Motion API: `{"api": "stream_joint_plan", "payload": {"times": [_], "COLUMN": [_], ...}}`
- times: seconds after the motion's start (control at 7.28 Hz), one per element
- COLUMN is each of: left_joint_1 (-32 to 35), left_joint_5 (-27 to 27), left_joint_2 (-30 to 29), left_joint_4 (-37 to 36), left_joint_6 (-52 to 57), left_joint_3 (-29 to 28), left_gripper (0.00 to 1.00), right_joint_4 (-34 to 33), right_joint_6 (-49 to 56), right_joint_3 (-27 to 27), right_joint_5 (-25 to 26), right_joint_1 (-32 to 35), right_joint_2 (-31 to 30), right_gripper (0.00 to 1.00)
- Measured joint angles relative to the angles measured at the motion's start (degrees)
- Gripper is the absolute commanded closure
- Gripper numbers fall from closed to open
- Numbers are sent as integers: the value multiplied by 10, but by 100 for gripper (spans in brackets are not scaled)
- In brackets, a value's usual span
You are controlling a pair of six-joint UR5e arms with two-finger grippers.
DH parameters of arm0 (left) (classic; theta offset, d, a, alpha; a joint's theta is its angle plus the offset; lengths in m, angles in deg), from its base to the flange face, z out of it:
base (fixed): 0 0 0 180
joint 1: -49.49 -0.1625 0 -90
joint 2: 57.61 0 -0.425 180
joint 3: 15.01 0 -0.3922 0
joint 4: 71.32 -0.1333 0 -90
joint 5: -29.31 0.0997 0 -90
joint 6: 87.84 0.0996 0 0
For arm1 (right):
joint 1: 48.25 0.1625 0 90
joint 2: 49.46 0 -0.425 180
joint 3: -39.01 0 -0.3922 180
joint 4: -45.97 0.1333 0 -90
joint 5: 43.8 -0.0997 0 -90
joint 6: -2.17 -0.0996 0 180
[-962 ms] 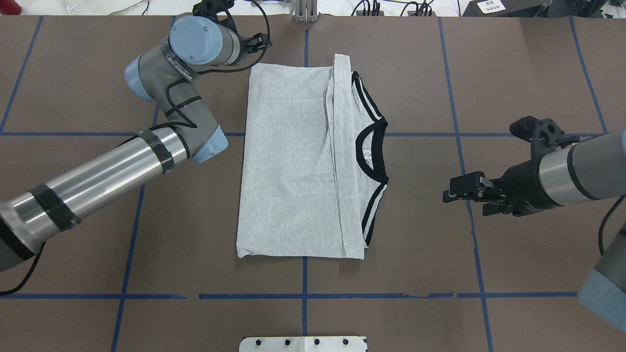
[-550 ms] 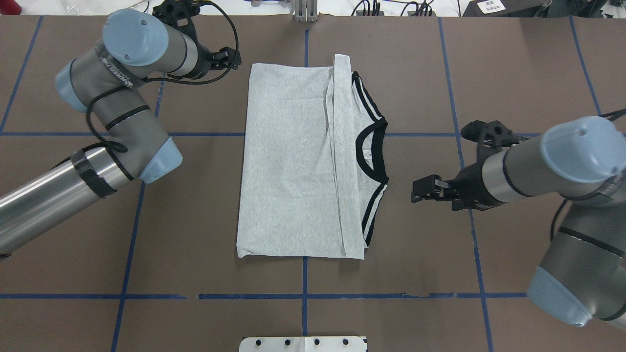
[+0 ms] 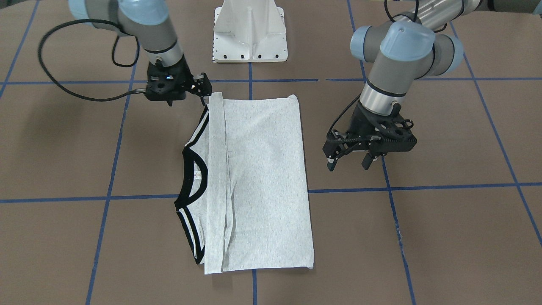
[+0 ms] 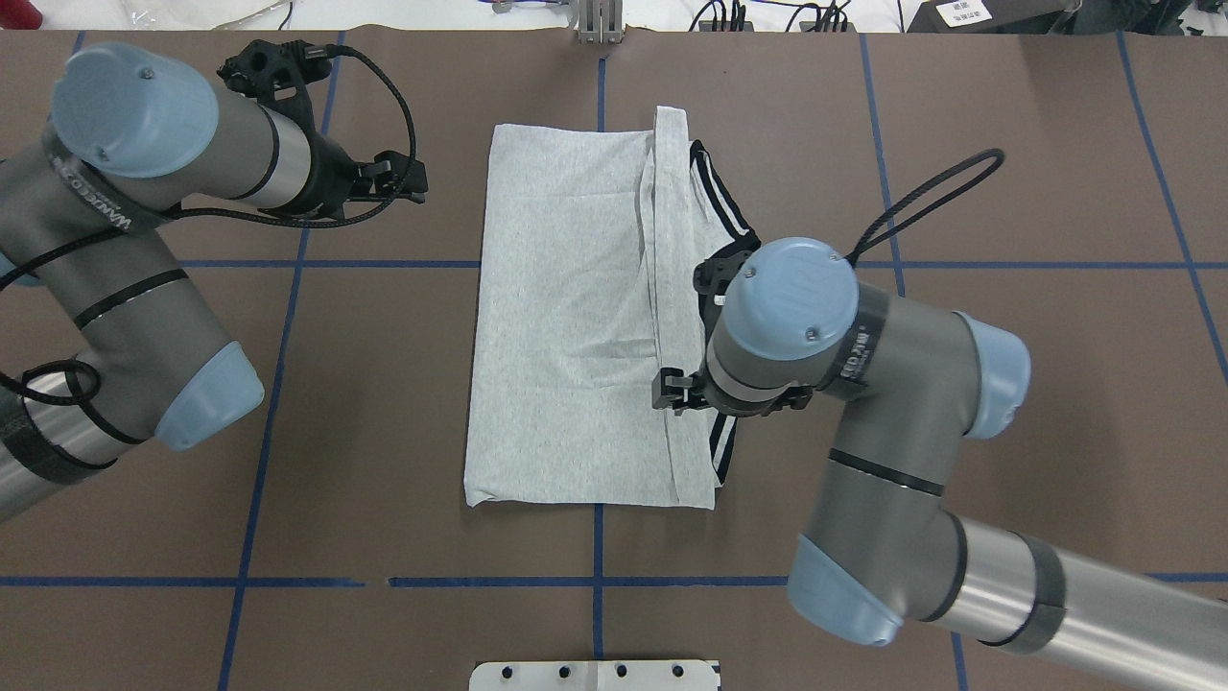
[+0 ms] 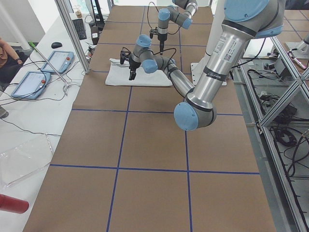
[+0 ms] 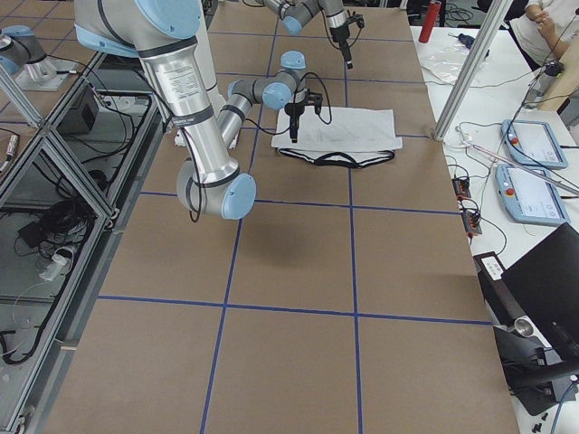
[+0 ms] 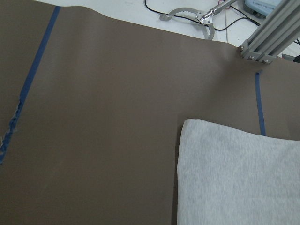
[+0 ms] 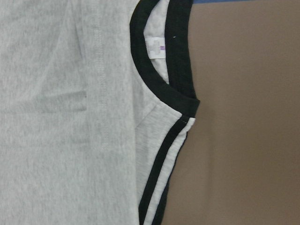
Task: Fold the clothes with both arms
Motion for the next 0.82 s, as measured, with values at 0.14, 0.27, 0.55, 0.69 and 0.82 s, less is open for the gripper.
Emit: {"api": "stream_joint_plan", "payload": {"times": [0.14,0.27,0.55,0.69,0.82], "left_joint_1": [-5,-9,-15,-18,-20], "left_joint_5": [-3,-3,-4,-3,-3], "left_joint_2": [8,12,14,14,14], "left_joint_4": [-4,-5,-5,-5,-4], "left_joint_6": [-2,-3,-4,-5,-6], "left_joint_3": [11,15,15,15,14], "left_gripper": [0,0,0,0,0], "right_joint_4": [-6,-8,-9,-10,-14], "right_joint_6": [6,17,30,32,33], "right_joint_3": [36,59,83,92,96], "right_joint_5": [5,7,7,7,6], "right_joint_1": [-11,-18,-26,-29,-31], "right_joint_2": [27,41,49,49,48], "right_gripper": [0,0,0,0,0]}}
